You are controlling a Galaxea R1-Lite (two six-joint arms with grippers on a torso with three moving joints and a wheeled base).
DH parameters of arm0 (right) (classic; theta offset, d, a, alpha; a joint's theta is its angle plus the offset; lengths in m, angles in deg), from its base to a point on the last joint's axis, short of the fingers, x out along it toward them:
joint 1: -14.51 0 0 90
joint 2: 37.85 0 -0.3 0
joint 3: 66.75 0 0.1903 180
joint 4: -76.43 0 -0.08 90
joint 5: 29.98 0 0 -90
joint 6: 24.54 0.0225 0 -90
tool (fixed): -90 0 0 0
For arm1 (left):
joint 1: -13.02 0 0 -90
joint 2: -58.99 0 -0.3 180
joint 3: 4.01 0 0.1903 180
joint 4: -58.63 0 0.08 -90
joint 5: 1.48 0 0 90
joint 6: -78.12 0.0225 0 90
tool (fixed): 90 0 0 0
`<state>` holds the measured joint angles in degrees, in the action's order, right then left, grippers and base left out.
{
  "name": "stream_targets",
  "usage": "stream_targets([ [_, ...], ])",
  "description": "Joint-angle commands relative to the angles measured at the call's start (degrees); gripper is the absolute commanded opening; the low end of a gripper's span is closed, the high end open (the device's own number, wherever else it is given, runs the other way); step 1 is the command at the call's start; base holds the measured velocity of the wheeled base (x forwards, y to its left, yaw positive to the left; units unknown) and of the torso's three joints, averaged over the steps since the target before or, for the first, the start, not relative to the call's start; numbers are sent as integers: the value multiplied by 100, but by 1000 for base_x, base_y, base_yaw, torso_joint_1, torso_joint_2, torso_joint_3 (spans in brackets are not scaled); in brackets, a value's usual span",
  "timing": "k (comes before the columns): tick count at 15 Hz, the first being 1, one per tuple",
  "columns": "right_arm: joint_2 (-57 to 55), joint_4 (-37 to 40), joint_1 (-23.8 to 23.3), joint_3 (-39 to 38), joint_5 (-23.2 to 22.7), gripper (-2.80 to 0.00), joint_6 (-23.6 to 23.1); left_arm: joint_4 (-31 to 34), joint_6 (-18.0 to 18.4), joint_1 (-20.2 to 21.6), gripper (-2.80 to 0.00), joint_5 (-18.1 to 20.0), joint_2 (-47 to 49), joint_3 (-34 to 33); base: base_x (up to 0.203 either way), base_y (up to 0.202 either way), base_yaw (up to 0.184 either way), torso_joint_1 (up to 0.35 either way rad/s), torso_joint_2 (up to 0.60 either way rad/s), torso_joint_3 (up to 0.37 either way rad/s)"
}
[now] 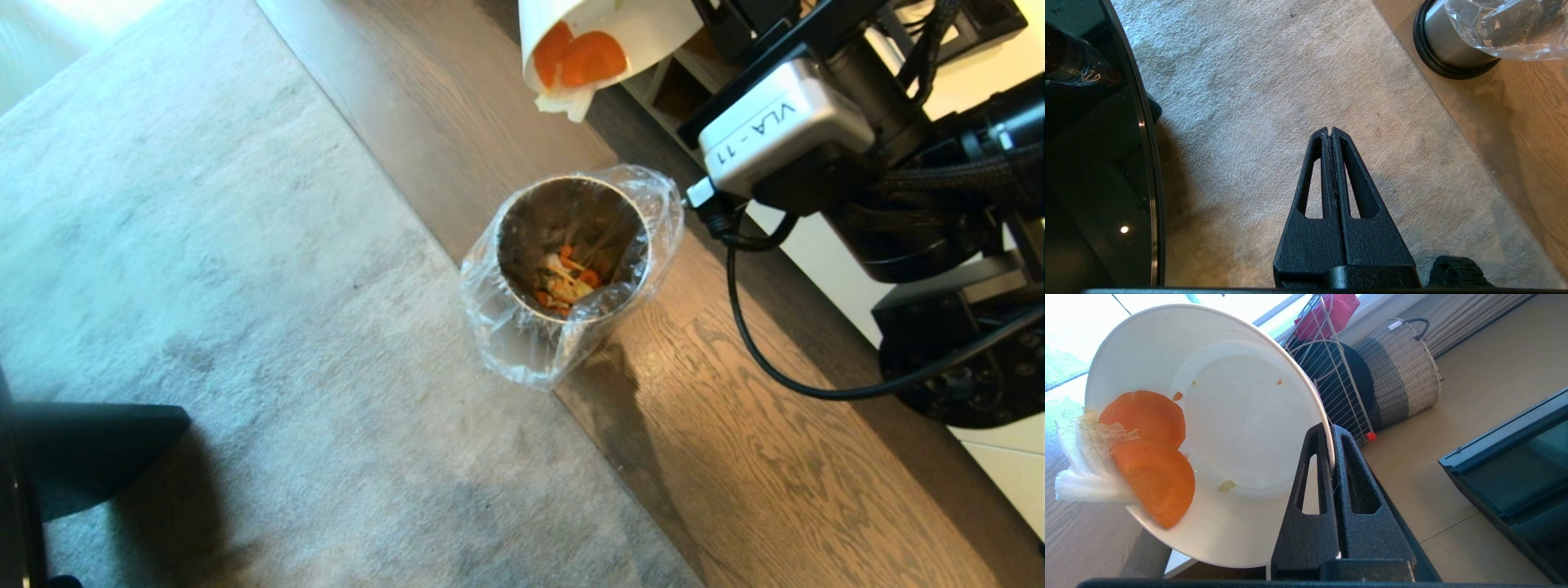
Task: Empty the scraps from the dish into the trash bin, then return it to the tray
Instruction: Pour the leftover food from the bowl into the trash can
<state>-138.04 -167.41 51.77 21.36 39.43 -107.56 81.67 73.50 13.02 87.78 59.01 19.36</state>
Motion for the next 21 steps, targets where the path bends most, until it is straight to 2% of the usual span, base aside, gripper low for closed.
stream_targets([
  [1, 113, -261, 1, 12, -76, -280, -48, -3, -4, 0, -280, -5, -2, 0, 0, 0, 0, 0, 0, 0],
  [21, 536, -261, 221, -339, -243, -280, -196, -3, -4, 0, -280, -5, -2, 0, 0, 0, 0, 0, 0, 0],
])
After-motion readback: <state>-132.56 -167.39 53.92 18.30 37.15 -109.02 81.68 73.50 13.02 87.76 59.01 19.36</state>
